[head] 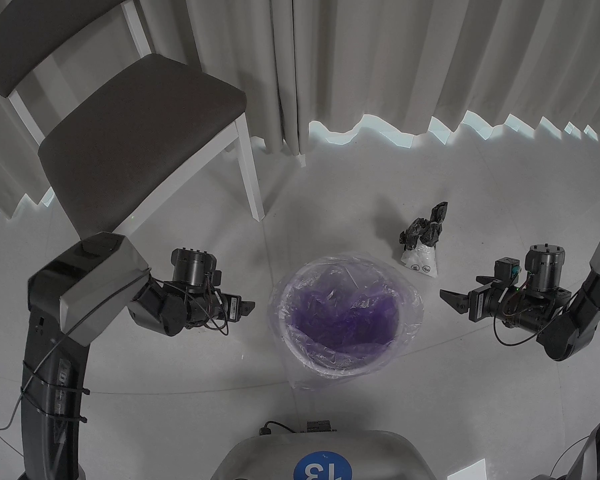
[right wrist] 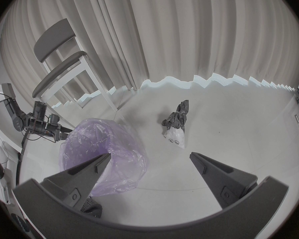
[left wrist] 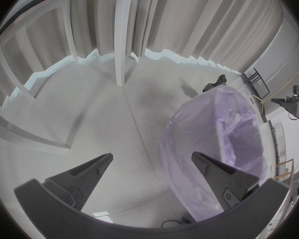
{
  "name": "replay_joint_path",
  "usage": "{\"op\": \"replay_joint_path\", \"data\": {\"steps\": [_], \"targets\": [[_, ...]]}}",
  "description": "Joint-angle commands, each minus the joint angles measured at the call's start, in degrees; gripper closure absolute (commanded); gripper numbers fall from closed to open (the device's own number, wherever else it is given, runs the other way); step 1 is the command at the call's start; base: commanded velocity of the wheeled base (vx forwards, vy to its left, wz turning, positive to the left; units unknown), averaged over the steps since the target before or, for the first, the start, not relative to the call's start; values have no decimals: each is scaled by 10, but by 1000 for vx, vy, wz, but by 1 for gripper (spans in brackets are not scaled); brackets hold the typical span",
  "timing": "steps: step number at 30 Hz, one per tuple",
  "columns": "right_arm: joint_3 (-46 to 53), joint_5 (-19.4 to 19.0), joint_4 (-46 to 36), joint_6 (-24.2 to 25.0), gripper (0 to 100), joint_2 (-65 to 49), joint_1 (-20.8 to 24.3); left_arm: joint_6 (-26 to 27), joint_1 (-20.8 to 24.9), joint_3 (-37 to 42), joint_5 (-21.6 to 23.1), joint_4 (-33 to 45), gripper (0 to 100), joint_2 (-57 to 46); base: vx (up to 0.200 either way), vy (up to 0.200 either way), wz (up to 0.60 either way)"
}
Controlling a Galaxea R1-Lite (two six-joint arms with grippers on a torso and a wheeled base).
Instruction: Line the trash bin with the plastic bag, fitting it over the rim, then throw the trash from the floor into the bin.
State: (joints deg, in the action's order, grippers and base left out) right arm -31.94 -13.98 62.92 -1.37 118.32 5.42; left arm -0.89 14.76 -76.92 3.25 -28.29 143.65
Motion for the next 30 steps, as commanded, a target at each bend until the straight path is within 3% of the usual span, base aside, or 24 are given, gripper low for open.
{"op": "replay_joint_path", "data": {"steps": [1, 11, 23, 30], "targets": [[-14, 1, 0, -1, 0, 66, 6, -5, -5, 75, 0, -38, 0, -80, 0, 0, 0], [-109, 12, -10, -7, 0, 183, 8, -25, -5, 161, -4, -94, 0, -145, 0, 0, 0], [-335, 44, -167, -7, 0, 272, 22, -28, -11, 200, -3, -99, 0, -204, 0, 0, 0], [-453, 47, -202, -5, 0, 340, 22, -28, -11, 207, -3, -110, 0, -209, 0, 0, 0]]}}
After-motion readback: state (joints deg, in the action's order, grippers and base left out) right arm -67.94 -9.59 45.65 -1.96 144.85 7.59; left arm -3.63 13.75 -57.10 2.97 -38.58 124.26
